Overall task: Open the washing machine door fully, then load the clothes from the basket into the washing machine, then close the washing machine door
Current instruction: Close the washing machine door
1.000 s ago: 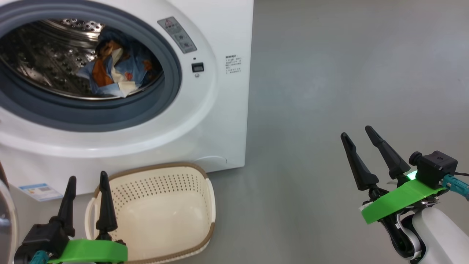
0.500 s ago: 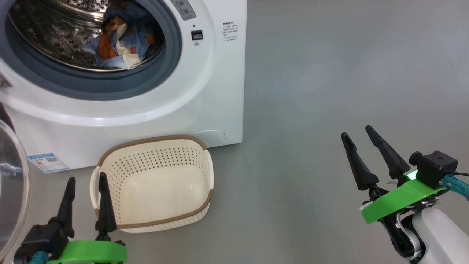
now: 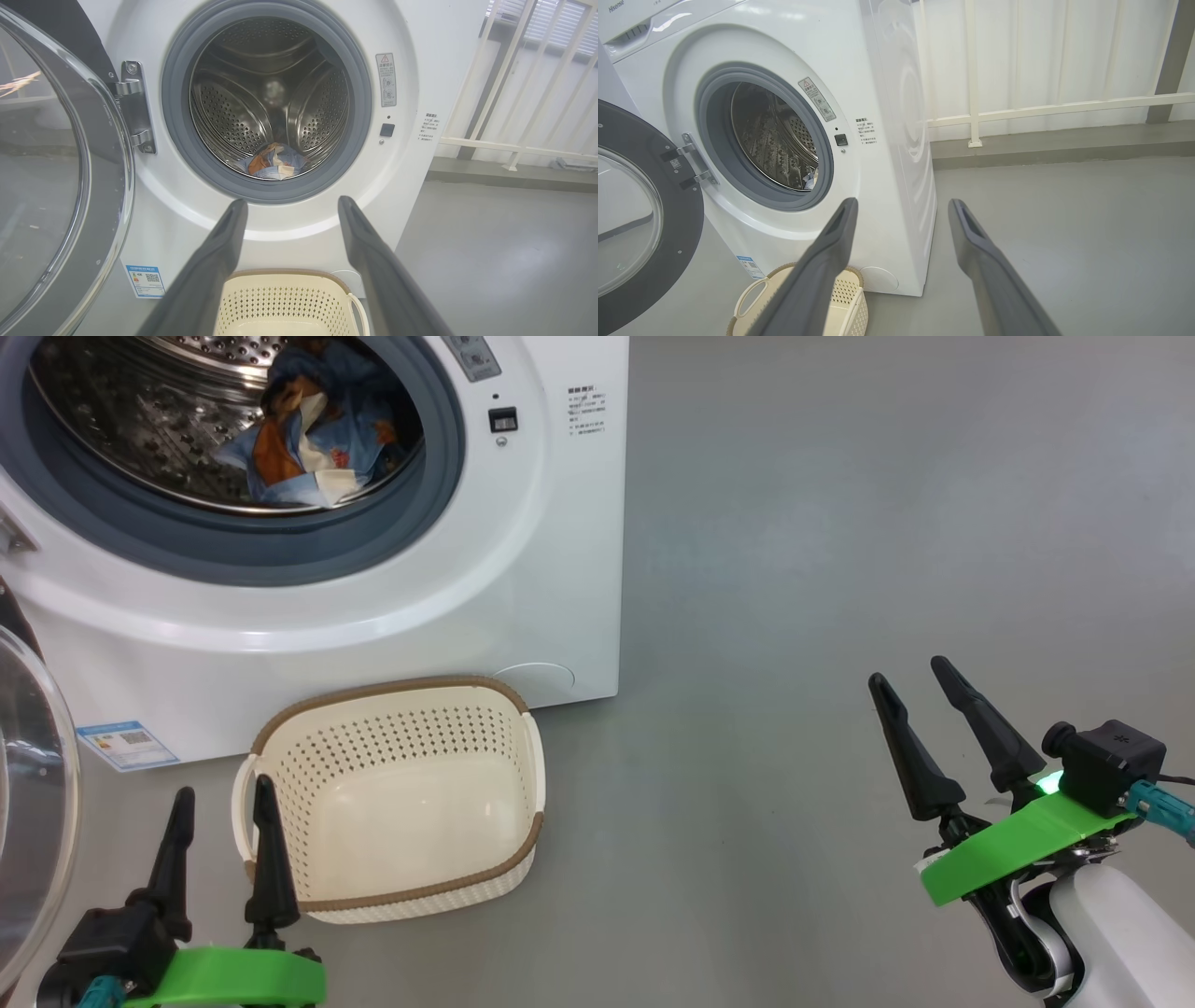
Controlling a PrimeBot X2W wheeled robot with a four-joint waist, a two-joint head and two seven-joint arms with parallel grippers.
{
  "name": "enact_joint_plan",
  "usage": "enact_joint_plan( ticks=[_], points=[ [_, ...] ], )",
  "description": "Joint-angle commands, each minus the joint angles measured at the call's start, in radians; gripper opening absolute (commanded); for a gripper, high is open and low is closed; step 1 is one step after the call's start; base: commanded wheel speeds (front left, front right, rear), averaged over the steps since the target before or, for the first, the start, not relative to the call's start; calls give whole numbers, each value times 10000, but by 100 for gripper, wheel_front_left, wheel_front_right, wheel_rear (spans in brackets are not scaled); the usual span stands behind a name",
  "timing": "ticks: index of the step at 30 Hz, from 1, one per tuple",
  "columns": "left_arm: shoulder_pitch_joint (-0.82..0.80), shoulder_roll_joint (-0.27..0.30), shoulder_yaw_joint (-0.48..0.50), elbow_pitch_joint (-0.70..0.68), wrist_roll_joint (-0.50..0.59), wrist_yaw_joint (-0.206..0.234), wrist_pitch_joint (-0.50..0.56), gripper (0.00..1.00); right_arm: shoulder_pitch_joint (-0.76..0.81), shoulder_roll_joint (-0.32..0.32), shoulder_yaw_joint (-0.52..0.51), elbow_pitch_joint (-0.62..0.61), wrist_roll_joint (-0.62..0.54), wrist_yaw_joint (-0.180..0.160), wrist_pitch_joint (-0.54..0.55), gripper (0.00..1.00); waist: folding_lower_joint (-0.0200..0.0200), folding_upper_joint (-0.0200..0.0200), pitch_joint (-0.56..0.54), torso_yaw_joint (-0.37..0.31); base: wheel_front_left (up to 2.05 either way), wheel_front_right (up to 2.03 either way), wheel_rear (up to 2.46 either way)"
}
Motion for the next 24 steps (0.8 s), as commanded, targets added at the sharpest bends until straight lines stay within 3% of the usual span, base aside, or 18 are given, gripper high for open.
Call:
enact_joint_plan(
  ticks=[1, 24],
  points=[
    [-219, 109, 341, -217, 88, -46, -61, 100, 123, -101, 81, -198, -97, 58, -78, 100, 0, 0, 0, 2, 0, 0, 0],
    [-154, 14, 483, -223, 227, -31, -61, 100, 198, -97, 63, -147, -112, 58, -78, 100, 0, 0, -117, 312, 0, 0, 0]
  ],
)
